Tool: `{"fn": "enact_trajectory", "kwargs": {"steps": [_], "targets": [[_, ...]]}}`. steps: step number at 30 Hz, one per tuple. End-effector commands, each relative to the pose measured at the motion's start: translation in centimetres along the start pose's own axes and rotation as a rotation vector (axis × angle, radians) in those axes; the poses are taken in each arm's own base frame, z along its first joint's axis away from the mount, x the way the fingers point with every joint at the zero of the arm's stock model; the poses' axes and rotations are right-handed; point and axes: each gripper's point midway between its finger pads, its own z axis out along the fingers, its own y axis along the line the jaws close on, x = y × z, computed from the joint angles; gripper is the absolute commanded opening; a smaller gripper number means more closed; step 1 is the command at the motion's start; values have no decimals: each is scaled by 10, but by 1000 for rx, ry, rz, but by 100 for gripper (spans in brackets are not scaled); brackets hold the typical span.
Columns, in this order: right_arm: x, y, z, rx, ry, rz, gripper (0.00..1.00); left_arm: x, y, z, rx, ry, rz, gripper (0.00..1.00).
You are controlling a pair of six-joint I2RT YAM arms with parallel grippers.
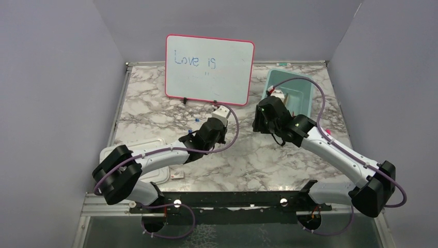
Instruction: Organize the chemistry lab equipment
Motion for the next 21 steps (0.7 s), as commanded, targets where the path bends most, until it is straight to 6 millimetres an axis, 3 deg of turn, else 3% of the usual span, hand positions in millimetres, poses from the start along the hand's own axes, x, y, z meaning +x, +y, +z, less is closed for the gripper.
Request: {"fn": "enact_trajectory", "kwargs": {"steps": [1,21], "targets": [[2,-6,-5,-3,-24,41,50,-6,-1,4,-26,-65,18,9],[21,-19,2,32,0,41,50,32,-4,6,-66,-73,100,12]]}}
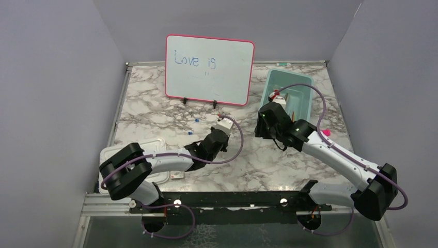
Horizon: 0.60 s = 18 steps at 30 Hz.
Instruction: Organize the chemistry lab equipment
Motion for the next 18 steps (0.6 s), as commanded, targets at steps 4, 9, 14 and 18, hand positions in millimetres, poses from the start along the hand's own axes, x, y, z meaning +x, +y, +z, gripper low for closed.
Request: {"fn": "enact_trajectory", "kwargs": {"steps": [4,9,14,18], "targets": [[-3,-5,0,15,-30,23,50,6,3,0,-42,-42,-2,15],[-6,-2,-1,1,-37,15,50,4,8,-5,-58,-61,-7,47],[-11,7,-5,-47,-40,-4,51,-52,19,-27,-87,-188,-52,70],[-14,16,-7,-94,-42,-25,51,-96,31,-40,-107,-237,-145,74]]}}
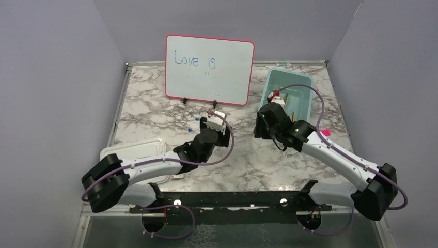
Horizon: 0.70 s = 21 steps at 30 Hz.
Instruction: Organize the chemistry lab equipment
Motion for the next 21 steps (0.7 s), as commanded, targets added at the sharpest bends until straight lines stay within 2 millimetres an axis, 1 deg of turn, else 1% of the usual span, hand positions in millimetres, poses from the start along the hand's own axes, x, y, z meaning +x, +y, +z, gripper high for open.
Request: {"fn": "enact_trajectory", "kwargs": {"steps": [1,3,5,7,11,15,16,19,20,21], "targets": [[-21,19,-9,-99,-55,-11,52,-72,15,-6,-63,-104,-128,75],[-24,27,-8,-129,-57,-33,52,-80,22,-3,-79,-81,-165,75],[-28,35,-6,-160,-59,-61,53,-81,32,1,-97,-37,-221,75],[-35,47,-2,-192,-62,-92,53,-79,45,7,-115,13,-294,75],[-51,75,11,-259,-61,-155,55,-67,77,10,-165,104,-451,76],[-56,112,37,-351,-13,-236,56,-51,109,6,-222,165,-581,76],[-60,122,43,-371,-6,-253,56,-47,117,3,-245,176,-606,76],[-57,149,65,-459,31,-329,56,-35,140,-7,-321,193,-680,76],[-51,156,78,-481,58,-357,56,-31,150,-11,-350,193,-711,76],[-50,163,88,-494,66,-371,57,-27,156,-15,-371,196,-736,76]]}}
